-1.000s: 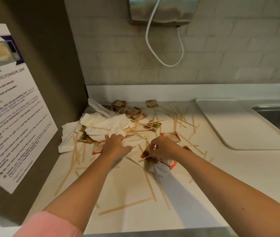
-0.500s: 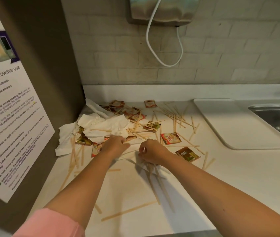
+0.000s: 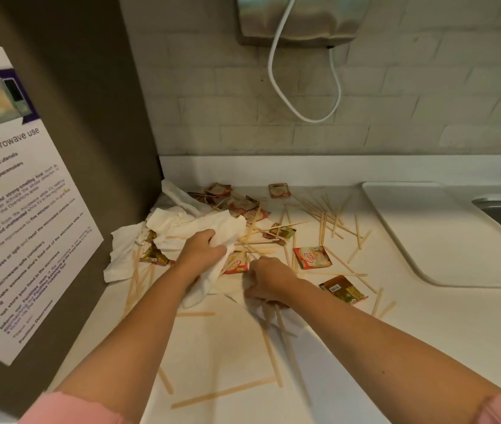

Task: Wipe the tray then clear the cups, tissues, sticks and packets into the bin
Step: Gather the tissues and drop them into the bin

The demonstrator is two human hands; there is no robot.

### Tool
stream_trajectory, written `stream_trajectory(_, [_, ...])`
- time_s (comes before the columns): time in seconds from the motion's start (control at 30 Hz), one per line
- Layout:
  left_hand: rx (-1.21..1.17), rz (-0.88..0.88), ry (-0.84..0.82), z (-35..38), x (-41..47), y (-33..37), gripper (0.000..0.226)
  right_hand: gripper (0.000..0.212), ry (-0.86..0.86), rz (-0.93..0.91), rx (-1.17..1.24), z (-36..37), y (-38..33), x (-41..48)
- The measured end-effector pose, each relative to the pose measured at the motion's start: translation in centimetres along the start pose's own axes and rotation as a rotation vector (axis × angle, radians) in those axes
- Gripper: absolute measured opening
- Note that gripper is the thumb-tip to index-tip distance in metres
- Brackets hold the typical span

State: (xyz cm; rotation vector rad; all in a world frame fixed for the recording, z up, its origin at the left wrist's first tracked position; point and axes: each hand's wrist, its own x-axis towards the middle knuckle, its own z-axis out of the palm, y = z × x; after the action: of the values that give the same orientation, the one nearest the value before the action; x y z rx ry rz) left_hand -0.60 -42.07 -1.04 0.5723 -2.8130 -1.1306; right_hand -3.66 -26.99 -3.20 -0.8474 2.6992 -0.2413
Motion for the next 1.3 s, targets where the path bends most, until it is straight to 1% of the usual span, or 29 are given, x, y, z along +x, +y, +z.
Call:
stream_trajectory(0.07, [-0.172, -0.062, 0.021, -0.6, 0.2, 0.4, 0.004, 0.031, 0.0, -0.009, 0.006, 0.2, 0.0, 0.4])
stream_trajectory(0.13, [-0.315, -0.091, 0.039, -1.0, 0.1, 0.9, 0.028, 0.021, -0.01, -0.026, 0.022, 0.4, -0.1, 0.7])
stream_trajectory(0.17, [-0.365, -0.099, 0.048, -1.1, 0.2, 1.0, 0.036, 0.017, -0.024, -0.042, 0.027, 0.4, -0.1, 0.8])
stream_trajectory(0.23, [-0.462, -0.14, 0.075, -1.4, 0.1, 1.1, 0.04, 0.013, -0.062, -0.069, 0.061, 0.0, -0.1, 0.8])
stream_trajectory(0.3, [-0.54, -0.202, 0.092, -1.8, 0.3, 0.8, 0.045, 0.021, -0.108, -0.099, 0.185, -1.0, -0.1, 0.6])
stream_trajectory(0.37, [-0.67, -0.299, 0.082, -2.3, 0.5, 0.3, 0.065, 0.023, -0.14, -0.111, 0.424, -2.2, 0.1, 0.3])
stream_trajectory(0.4, [-0.777, -0.35, 0.096, -2.5, 0.9, -0.3, 0.071, 0.023, -0.142, -0.12, 0.559, -2.8, 0.2, 0.2])
stream_trajectory(0.43, [-0.872, -0.383, 0.133, -2.5, 1.1, -0.7, 0.066, 0.024, -0.129, -0.132, 0.678, -3.3, 0.4, 0.3])
stream_trajectory(0.47, [-0.923, -0.409, 0.183, -2.7, 1.0, -0.8, 0.053, 0.025, -0.103, -0.147, 0.777, -3.8, 0.5, 0.4])
stream_trajectory(0.53, [-0.897, -0.453, 0.235, -3.0, 0.7, -0.7, 0.026, 0.023, -0.041, -0.158, 0.921, -4.4, 0.8, 0.9])
stream_trajectory(0.57, [-0.85, -0.456, 0.248, -3.0, 0.4, -0.4, 0.02, 0.021, -0.009, -0.155, 0.994, -4.6, 0.8, 1.1])
stream_trajectory(0.67, [-0.711, -0.372, 0.286, -2.7, 0.0, 0.5, 0.022, 0.017, 0.063, -0.189, 1.272, -5.6, 0.6, 1.3])
stream_trajectory(0.73, [-0.657, -0.355, 0.317, -2.3, -0.1, 1.0, 0.025, 0.016, 0.111, -0.249, 1.41, -6.2, 0.6, 1.6])
stream_trajectory(0.77, [-0.649, -0.328, 0.327, -2.1, -0.2, 1.2, 0.023, 0.017, 0.124, -0.278, 1.456, -6.5, 0.6, 1.9])
stream_trajectory(0.8, [-0.629, -0.302, 0.332, -1.8, -0.1, 1.6, 0.018, 0.019, 0.126, -0.297, 1.481, -6.6, 0.4, 2.1])
stream_trajectory(0.87, [-0.631, -0.268, 0.325, -1.4, -0.1, 2.3, 0.017, 0.025, 0.112, -0.3, 1.436, -6.5, 0.1, 2.6])
stream_trajectory(0.97, [-0.747, -0.244, 0.28, -1.1, 0.0, 3.9, 0.017, 0.037, 0.125, -0.215, 1.307, -6.1, -0.1, 3.3])
stream_trajectory(1.03, [-0.815, -0.21, 0.223, -1.0, 0.1, 4.8, 0.016, 0.041, 0.1, -0.155, 1.249, -5.9, 0.0, 3.9])
stream_trajectory(1.1, [-0.793, -0.165, 0.179, -0.9, 0.1, 5.8, 0.018, 0.04, 0.019, -0.116, 1.221, -6.0, 0.4, 4.2])
stream_trajectory(1.17, [-0.72, -0.114, 0.151, -0.7, 0.4, 6.3, 0.019, 0.032, -0.041, -0.11, 1.207, -6.3, 0.9, 4.2])
stream_trajectory(1.23, [-0.665, -0.078, 0.136, -0.6, 0.9, 6.3, 0.024, 0.027, -0.024, -0.112, 1.123, -6.9, 1.4, 4.3])
stream_trajectory(1.3, [-0.565, -0.071, 0.169, -0.6, 1.8, 5.8, 0.027, 0.026, 0.033, -0.074, 1.104, -7.5, 2.2, 4.7])
